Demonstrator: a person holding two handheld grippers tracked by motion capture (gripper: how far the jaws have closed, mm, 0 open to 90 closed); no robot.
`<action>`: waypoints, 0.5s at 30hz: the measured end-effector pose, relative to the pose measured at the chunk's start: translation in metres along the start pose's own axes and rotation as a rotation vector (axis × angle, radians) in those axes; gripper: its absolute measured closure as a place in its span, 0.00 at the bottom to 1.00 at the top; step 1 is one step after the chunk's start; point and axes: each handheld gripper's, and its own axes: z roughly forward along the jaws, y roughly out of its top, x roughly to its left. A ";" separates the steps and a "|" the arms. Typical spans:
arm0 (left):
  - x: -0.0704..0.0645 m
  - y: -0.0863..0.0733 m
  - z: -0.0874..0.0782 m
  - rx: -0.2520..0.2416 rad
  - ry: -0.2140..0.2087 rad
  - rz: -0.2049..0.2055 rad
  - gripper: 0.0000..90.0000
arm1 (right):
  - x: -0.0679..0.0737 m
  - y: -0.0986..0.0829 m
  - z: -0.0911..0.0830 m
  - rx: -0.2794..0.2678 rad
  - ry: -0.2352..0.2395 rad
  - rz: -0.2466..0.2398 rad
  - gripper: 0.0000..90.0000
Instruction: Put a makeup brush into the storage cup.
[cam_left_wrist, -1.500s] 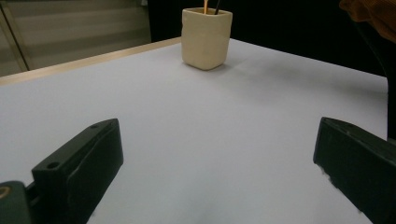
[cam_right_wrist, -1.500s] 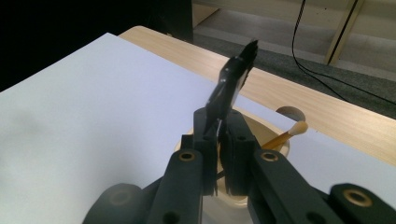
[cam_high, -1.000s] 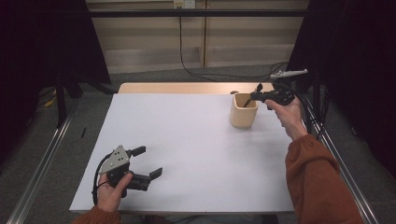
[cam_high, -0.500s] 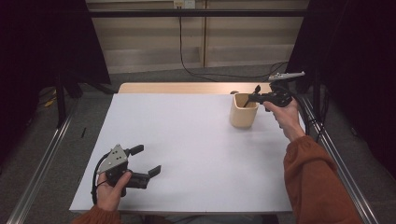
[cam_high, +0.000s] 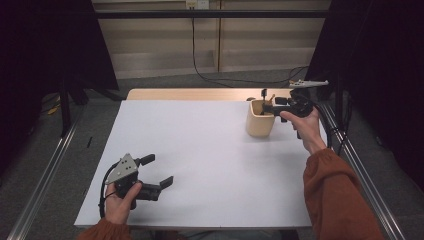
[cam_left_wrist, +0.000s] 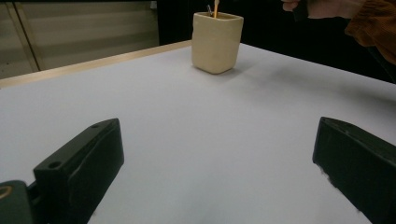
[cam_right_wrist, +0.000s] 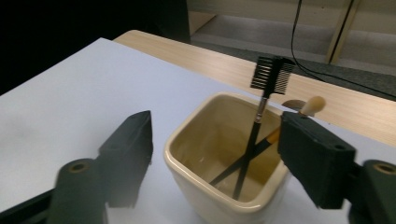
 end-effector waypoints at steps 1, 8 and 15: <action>0.000 0.000 0.000 -0.002 0.000 -0.003 0.02 | 0.001 0.000 0.000 -0.002 0.003 -0.001 0.23; 0.001 0.000 -0.001 -0.002 0.001 -0.007 0.02 | 0.001 -0.003 -0.002 -0.035 -0.019 0.000 0.08; 0.002 0.000 -0.001 -0.001 0.009 -0.007 0.02 | -0.002 -0.008 -0.007 -0.060 -0.029 -0.001 0.02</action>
